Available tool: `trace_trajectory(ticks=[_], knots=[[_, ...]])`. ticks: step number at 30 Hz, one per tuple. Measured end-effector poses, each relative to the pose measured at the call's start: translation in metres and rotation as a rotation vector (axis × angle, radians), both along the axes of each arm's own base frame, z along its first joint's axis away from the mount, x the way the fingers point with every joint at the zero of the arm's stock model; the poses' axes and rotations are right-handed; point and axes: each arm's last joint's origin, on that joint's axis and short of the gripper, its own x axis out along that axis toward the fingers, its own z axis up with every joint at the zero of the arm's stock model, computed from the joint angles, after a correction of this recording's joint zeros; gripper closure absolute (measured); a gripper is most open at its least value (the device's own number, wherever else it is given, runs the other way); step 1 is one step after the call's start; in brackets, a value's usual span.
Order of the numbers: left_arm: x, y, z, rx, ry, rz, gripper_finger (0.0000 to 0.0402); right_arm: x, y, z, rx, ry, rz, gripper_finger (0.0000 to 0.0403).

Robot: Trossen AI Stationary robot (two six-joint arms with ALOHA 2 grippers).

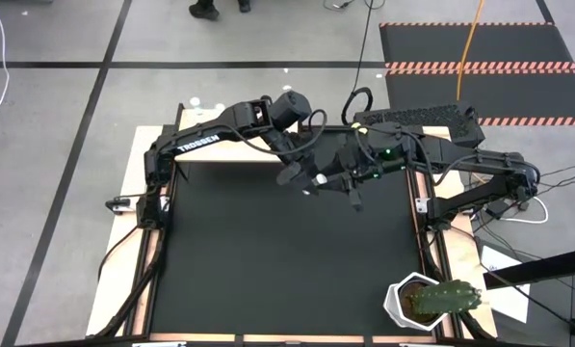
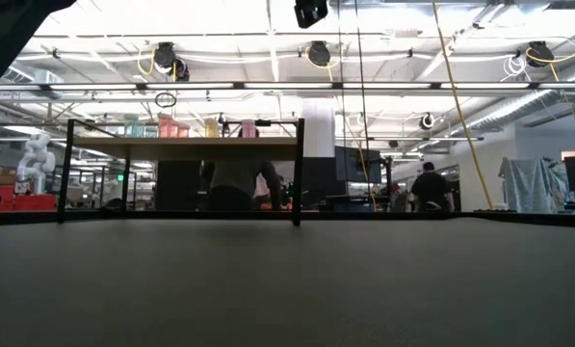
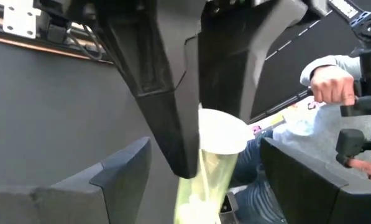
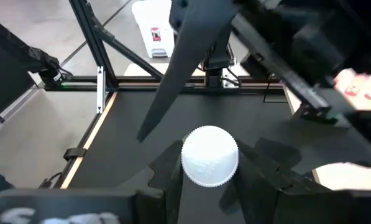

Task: Pick and place medicine bottles onto shelf by color
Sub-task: Put the yellow pill bottle on the shelf aligned with the yellow pill bottles

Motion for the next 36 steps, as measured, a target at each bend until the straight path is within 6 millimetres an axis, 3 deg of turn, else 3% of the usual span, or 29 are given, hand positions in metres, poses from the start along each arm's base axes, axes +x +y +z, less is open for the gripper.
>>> trace_trajectory(ticks=[5, 16, 23, 27, 32, 36], knots=[[0.001, -0.005, 0.0, 0.015, -0.014, -0.019, 0.0111, 0.0, 0.001, 0.0, -0.003, -0.005, 0.036, 0.0289], [0.002, -0.008, 0.001, 0.033, -0.035, -0.035, 0.0234, -0.001, 0.002, 0.001, -0.011, -0.016, 0.072, 0.0289], [0.003, -0.009, 0.002, 0.037, -0.06, -0.041, 0.028, -0.003, 0.003, 0.002, -0.009, -0.016, 0.092, 0.0283], [0.003, -0.004, 0.003, 0.087, -0.101, -0.039, 0.0283, -0.008, 0.002, 0.004, -0.031, -0.019, 0.066, 0.0253], [0.005, 0.002, 0.003, 0.245, -0.139, 0.056, 0.0284, -0.021, -0.001, 0.01, -0.12, -0.017, -0.051, 0.0188], [0.006, 0.005, 0.004, 0.322, -0.163, 0.095, 0.0284, -0.041, -0.003, 0.022, -0.209, -0.063, -0.185, 0.0135]])
